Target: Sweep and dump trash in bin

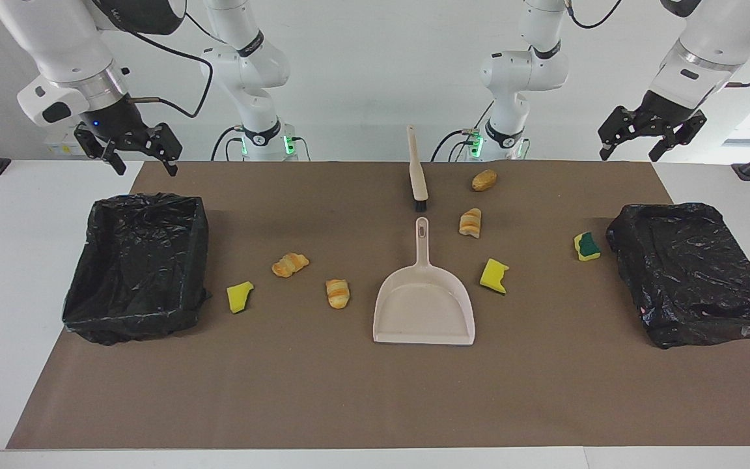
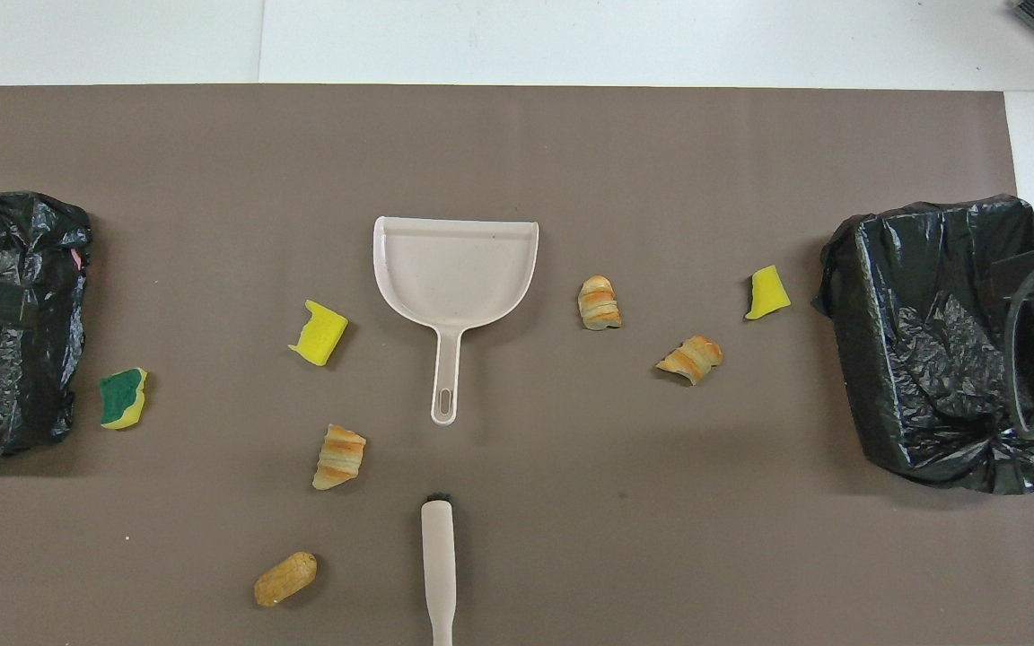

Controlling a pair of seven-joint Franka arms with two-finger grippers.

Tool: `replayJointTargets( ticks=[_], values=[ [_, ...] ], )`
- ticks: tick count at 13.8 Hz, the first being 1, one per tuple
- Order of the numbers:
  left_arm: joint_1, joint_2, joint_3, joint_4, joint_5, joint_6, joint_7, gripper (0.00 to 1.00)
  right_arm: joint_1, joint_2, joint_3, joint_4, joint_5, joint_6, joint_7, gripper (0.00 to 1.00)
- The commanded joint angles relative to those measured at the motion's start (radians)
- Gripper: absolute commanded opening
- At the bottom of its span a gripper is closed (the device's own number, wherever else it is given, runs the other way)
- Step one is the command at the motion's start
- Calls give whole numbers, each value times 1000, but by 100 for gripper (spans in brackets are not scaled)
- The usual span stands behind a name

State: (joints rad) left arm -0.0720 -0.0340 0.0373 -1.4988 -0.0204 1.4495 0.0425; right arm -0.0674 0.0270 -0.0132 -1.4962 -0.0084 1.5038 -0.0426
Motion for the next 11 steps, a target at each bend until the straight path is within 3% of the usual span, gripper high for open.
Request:
replayJointTargets(
  ticks=[1, 11],
  values=[
    [-3, -1, 1, 9, 16, -17, 11, 100, -9, -18, 7, -25, 13, 10, 21, 100],
    [-14, -3, 0, 6, 14, 2, 10, 100, -9, -19, 7, -26, 10, 1, 7, 100]
  ],
)
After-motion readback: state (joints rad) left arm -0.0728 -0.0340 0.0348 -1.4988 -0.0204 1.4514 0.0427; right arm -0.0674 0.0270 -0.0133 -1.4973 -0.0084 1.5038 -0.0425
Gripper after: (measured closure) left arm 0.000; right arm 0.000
